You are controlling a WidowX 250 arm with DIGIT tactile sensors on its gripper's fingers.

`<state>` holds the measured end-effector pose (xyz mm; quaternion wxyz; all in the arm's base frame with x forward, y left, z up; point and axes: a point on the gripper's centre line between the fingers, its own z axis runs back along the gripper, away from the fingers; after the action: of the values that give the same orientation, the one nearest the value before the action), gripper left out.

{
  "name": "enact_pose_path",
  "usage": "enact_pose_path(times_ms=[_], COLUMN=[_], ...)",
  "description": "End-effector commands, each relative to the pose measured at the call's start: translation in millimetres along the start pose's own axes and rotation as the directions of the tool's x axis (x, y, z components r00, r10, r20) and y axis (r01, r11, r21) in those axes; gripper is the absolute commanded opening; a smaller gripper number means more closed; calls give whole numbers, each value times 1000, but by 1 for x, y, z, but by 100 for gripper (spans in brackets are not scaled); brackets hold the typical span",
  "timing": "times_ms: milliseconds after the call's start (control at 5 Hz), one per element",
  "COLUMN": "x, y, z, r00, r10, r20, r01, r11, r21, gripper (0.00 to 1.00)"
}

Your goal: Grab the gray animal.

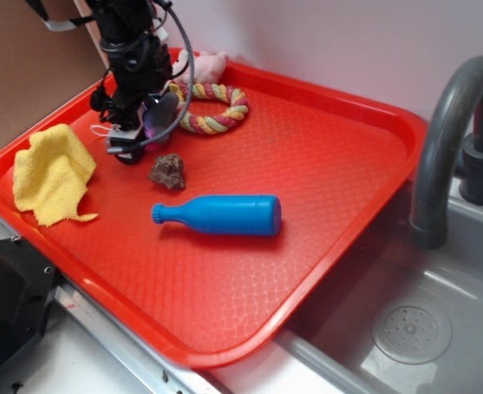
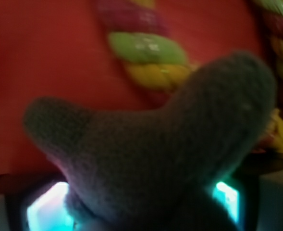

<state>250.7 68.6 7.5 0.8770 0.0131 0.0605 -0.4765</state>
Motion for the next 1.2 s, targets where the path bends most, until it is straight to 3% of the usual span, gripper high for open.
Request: enact_pose_path(times_ms=[0, 200, 400, 600, 800, 1000], x=[7, -4, -4, 0, 13, 23], y=[-22, -20, -21, -40, -51, -60], z=[19, 57, 107, 159, 196, 220], r00=[997, 956, 855, 699, 500, 461], r10=[50, 293, 519, 713, 862, 877], r20=[56, 12, -5, 49, 81, 137], r01=[-50, -292, -518, -705, -844, -865], r11=[999, 955, 852, 700, 506, 478], r21=[5, -45, -77, -117, -174, -152], gripper=[0, 0, 0, 0, 0, 0])
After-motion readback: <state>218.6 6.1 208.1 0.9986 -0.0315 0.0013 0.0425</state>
